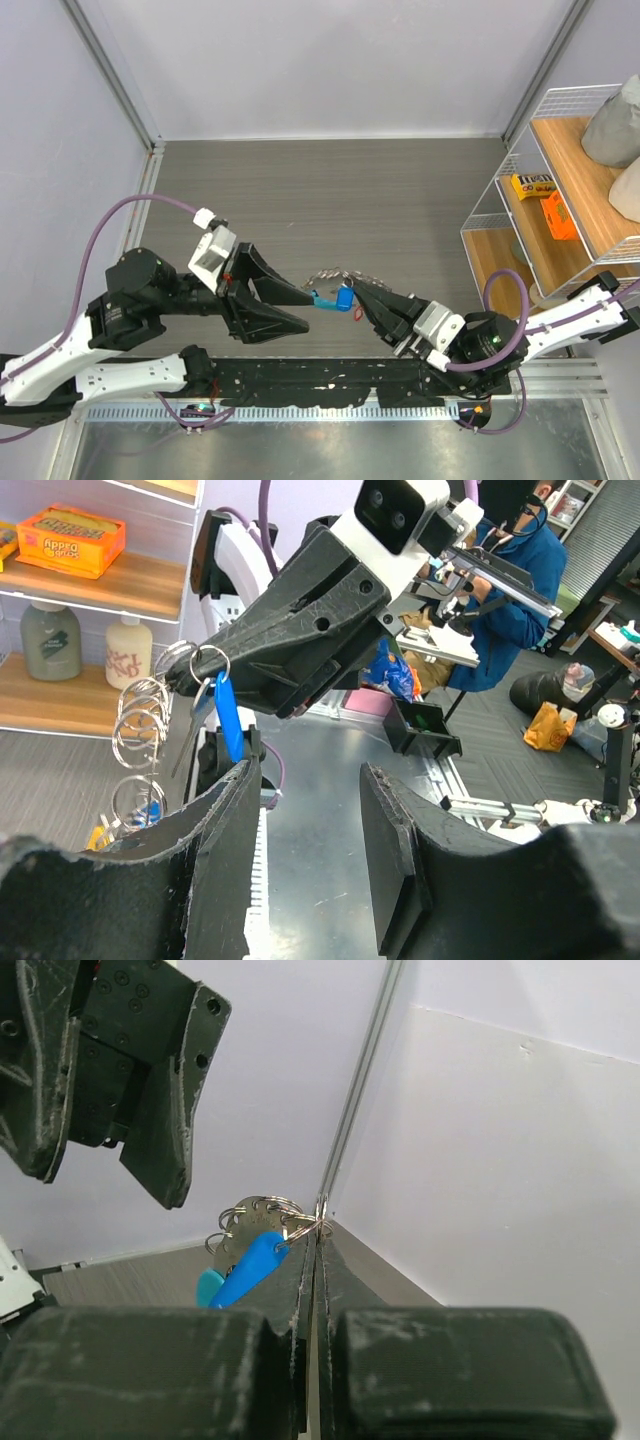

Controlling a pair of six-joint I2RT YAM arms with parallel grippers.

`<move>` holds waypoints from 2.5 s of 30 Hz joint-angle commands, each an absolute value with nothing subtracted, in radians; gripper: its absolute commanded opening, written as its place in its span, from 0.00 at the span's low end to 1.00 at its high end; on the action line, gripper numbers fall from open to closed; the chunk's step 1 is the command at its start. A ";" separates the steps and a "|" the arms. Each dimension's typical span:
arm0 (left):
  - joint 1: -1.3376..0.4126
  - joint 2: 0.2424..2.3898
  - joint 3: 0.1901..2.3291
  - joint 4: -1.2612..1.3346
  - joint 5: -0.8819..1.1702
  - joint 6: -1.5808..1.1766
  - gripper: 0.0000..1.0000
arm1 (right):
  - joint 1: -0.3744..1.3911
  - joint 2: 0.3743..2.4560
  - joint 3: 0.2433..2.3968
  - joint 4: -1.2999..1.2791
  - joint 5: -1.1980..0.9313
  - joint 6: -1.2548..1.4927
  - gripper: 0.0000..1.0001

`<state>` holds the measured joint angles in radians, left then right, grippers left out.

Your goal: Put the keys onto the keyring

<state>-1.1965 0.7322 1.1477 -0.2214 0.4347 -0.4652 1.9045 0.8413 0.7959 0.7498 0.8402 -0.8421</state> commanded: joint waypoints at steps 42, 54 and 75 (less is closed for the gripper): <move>-1.200 0.851 1.195 0.046 0.615 -0.480 0.51 | 1.924 0.640 0.851 0.460 0.465 -0.253 0.06; -1.201 0.893 1.204 0.074 0.623 -0.500 0.46 | 1.924 0.664 0.862 0.465 0.449 -0.250 0.06; -1.201 0.933 1.236 0.032 0.634 -0.502 0.03 | 1.924 0.675 0.870 0.459 0.442 -0.258 0.06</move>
<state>-1.1976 0.9249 1.1942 0.0261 0.6239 -0.4995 1.9095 0.6807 0.8284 0.3870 0.4622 -0.2592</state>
